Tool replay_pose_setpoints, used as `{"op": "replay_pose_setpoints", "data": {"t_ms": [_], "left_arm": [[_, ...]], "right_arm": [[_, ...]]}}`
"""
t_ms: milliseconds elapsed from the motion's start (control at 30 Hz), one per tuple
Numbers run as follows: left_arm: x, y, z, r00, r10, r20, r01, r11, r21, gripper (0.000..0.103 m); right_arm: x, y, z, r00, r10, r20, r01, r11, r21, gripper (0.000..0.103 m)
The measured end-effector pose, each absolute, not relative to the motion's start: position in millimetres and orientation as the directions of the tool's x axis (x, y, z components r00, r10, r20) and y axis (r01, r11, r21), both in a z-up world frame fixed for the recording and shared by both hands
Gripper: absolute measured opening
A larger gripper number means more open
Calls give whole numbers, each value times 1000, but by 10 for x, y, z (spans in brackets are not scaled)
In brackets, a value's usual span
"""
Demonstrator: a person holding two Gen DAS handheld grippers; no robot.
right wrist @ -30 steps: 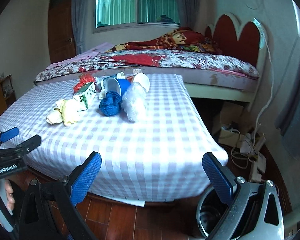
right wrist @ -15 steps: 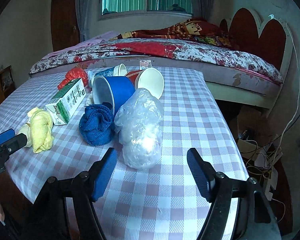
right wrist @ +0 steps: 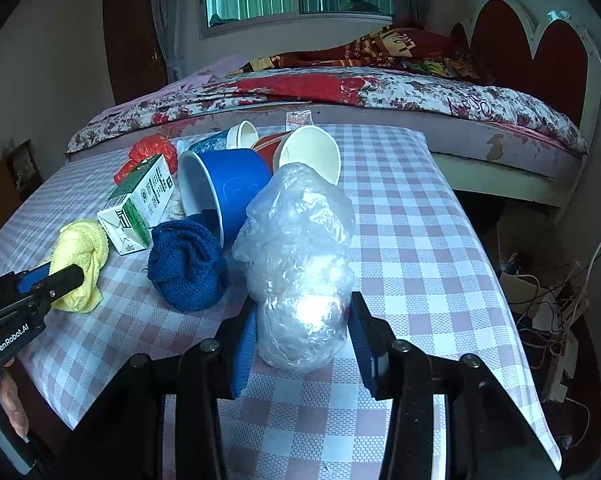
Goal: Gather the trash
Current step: 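Carry both items over the black bin and open both tools to drop them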
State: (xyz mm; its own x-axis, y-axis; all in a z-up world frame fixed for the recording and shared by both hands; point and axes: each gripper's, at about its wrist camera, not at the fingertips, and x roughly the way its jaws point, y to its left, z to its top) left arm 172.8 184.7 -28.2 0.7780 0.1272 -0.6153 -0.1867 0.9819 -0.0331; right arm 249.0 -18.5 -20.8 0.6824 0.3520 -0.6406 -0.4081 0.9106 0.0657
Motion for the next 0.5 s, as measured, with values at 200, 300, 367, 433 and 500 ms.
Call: {"op": "replay_pose_setpoints", "data": {"t_ms": [200,300,367,433,500], "left_arm": [[1497,1698,-103,826,98,-555,-149,988,-47,30],[1386,1549,-22,843,82,-531,-126,991,-48,30],[1343,1432,21,851,60,-522,-100,994,-48,29],[1323,1307,55,855,27,-518,-63,997,-53,28],[1291,1162,77,858,-1,-513,-29,998,-50,28]], "right_arm": [[2304,-462,-69,724,331,-605,-377,925,55,45],[2185,-641,-14,735,330,-593,-369,928,60,45],[2097,-771,27,744,327,-583,-363,930,58,45],[2019,-922,64,752,311,-581,-348,936,49,45],[1935,-1090,103,767,290,-572,-328,944,37,45]]}}
